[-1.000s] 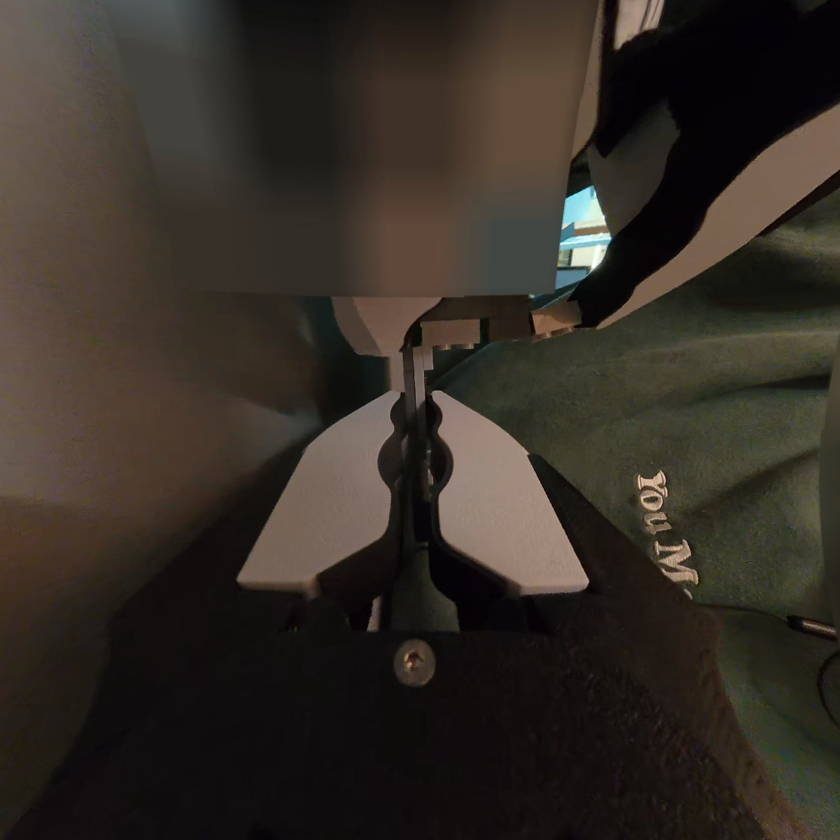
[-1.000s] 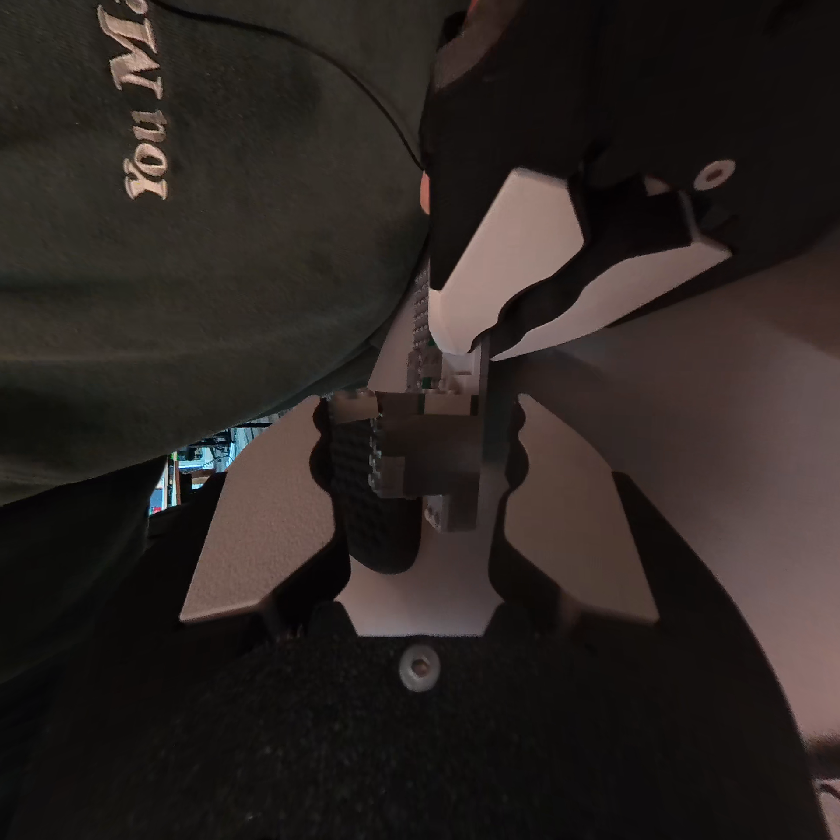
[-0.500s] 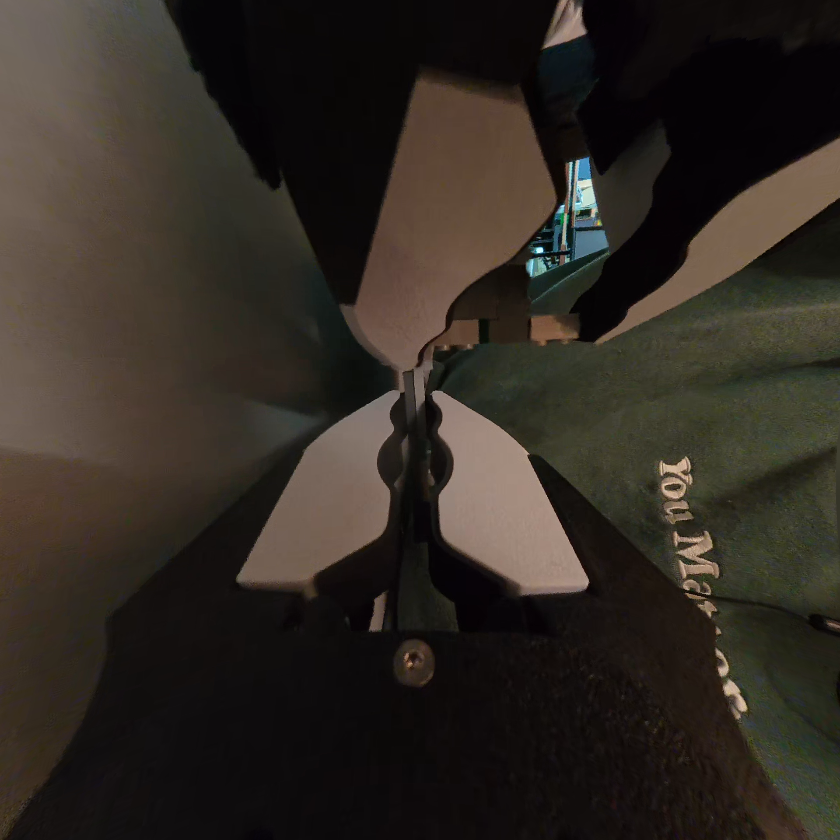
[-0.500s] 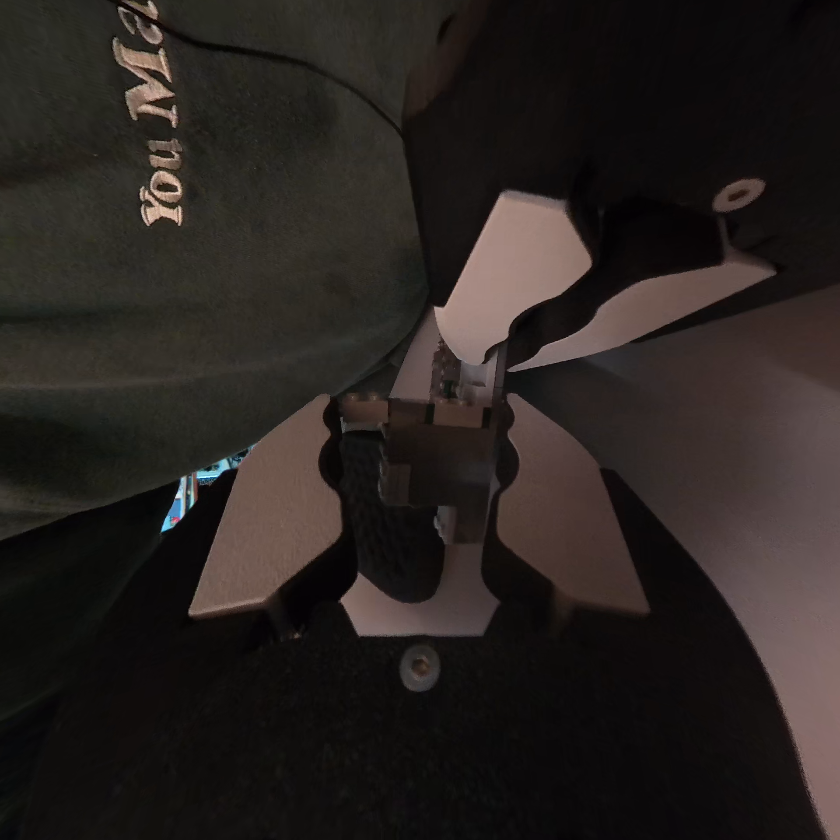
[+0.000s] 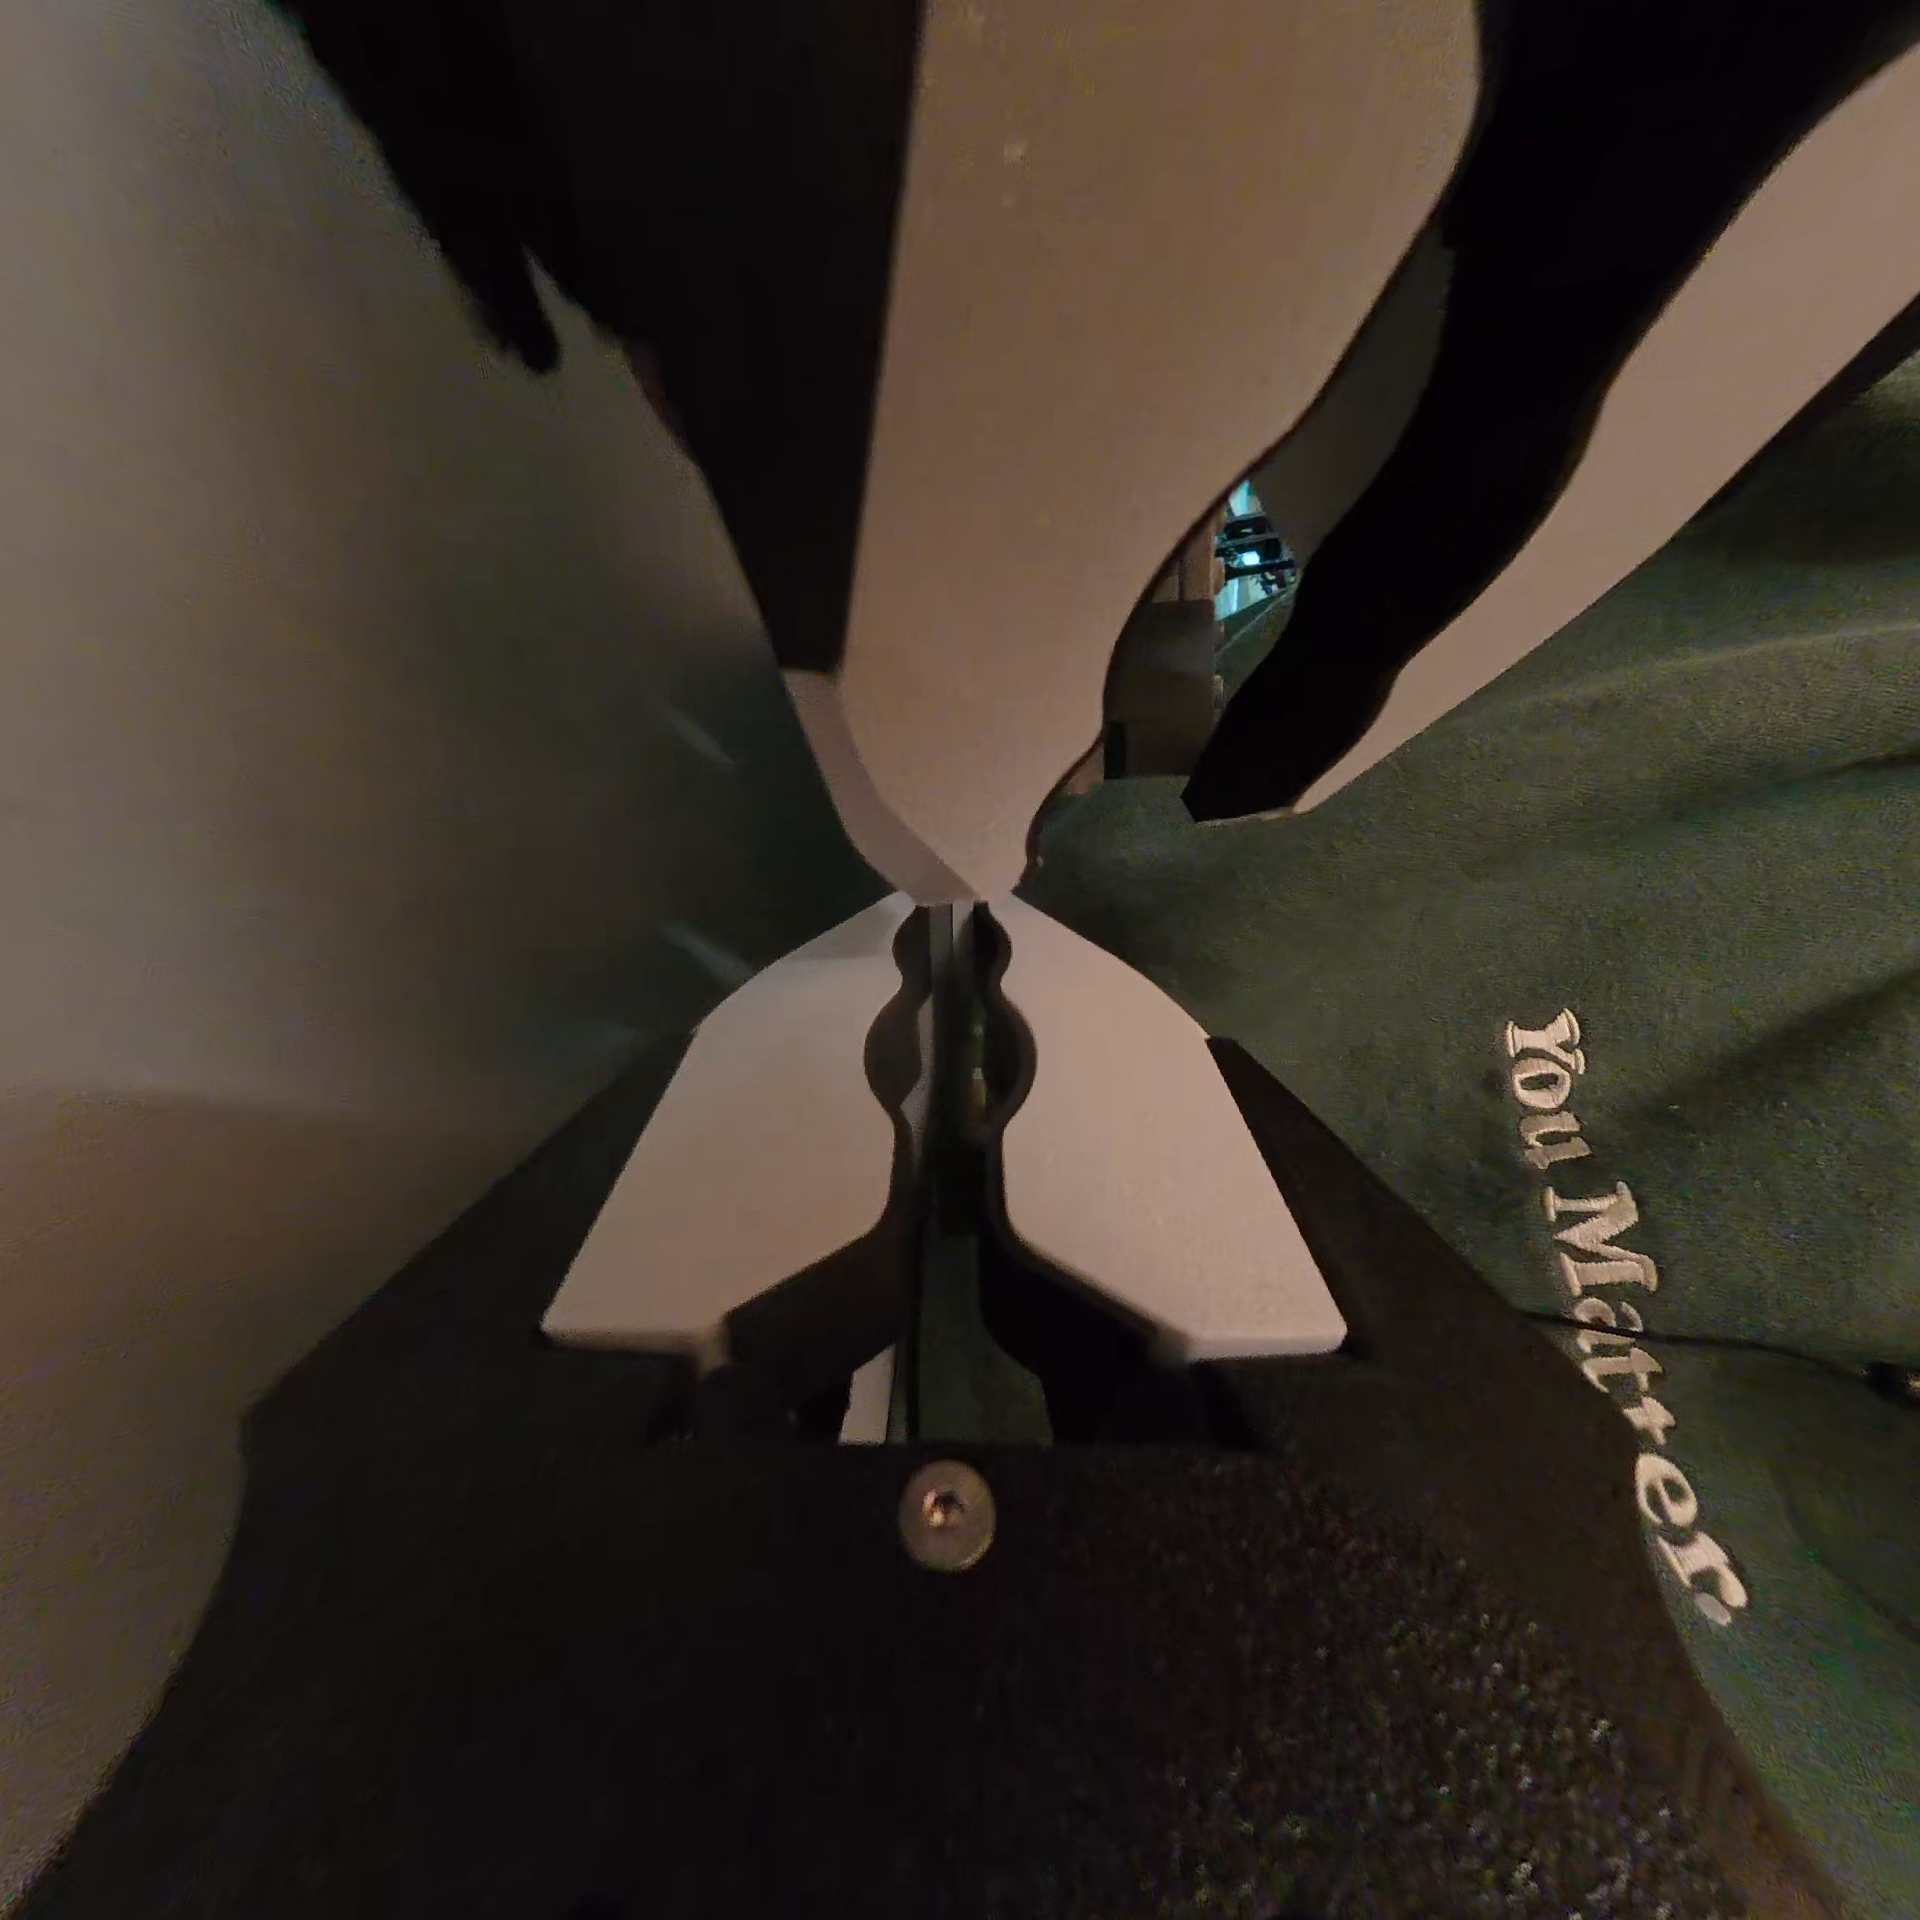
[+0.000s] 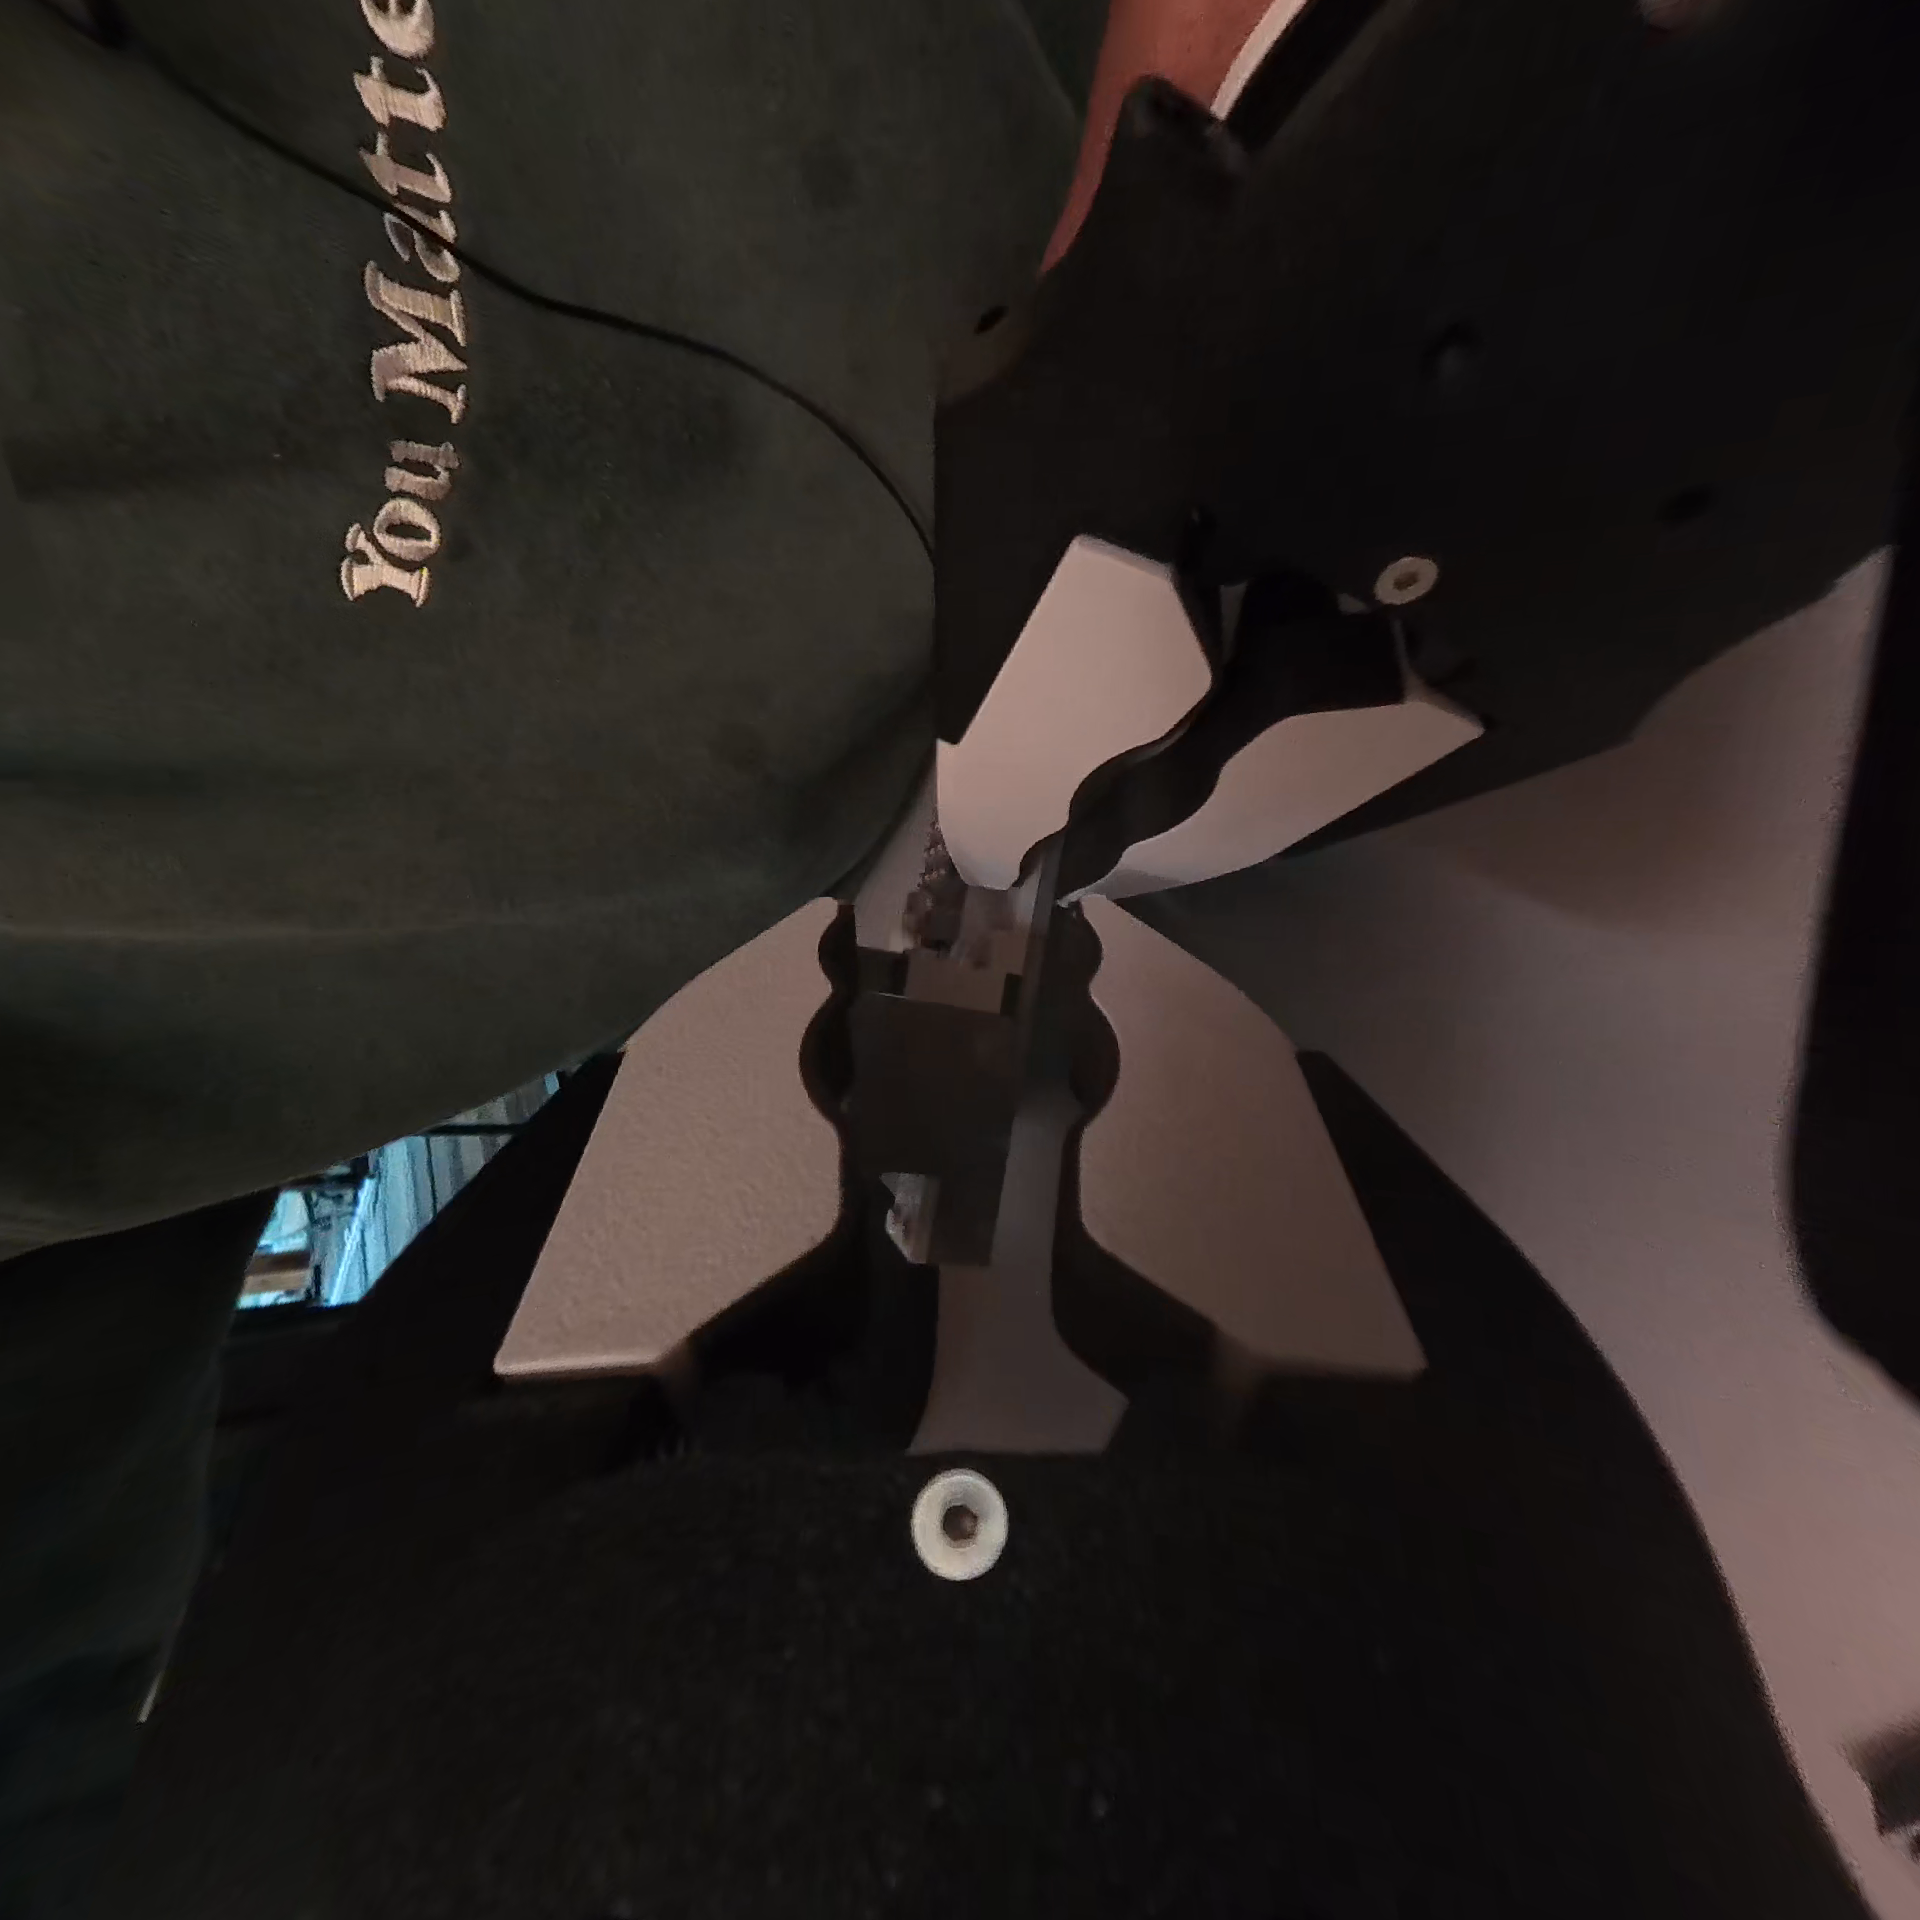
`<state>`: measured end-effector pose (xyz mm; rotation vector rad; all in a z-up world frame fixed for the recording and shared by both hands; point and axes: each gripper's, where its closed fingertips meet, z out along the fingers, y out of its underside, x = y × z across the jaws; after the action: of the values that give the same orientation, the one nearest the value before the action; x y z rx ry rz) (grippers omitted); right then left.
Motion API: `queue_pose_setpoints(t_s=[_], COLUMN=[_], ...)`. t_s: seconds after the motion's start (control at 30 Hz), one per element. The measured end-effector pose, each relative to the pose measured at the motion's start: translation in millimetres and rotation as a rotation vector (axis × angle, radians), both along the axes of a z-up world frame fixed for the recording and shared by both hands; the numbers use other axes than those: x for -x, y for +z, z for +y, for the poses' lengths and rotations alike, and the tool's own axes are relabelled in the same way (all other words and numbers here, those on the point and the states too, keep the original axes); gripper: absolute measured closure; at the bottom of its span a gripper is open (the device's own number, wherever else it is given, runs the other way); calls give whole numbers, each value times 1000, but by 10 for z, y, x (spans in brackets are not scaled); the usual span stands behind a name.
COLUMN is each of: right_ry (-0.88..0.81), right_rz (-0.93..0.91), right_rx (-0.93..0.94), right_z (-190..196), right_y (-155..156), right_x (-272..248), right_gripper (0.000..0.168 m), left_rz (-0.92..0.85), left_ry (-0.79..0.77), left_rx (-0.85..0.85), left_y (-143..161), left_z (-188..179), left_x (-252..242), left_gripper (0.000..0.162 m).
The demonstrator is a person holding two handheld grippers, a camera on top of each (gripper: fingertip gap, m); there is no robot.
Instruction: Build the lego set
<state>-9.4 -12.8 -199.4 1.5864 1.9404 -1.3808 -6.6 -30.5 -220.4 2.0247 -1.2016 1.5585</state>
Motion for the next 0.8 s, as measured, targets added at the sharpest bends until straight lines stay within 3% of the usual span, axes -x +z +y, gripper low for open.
queue_pose_setpoints(t_s=[0.23,0.4,0.5,0.7,0.8], right_ry=[-178,-428,-511,-590,-627], right_rz=[126,264,247,138,102], right_rx=[-64,-324,-536,-668,-749], right_z=[256,522,476,-3,-43], right_y=[186,359,188,-408,-565], right_x=[0,-142,-336,-425,-415], right_gripper=[127,131,132,132,133], left_rz=[23,35,39,38,38], left_ry=[68,172,232,269,272], left_rx=[68,141,170,186,184], left_y=[-114,-192,-250,-319,-319], left_z=[86,216,288,309,316], left_x=[27,92,132,150,128], left_gripper=[155,155,156,155,155])
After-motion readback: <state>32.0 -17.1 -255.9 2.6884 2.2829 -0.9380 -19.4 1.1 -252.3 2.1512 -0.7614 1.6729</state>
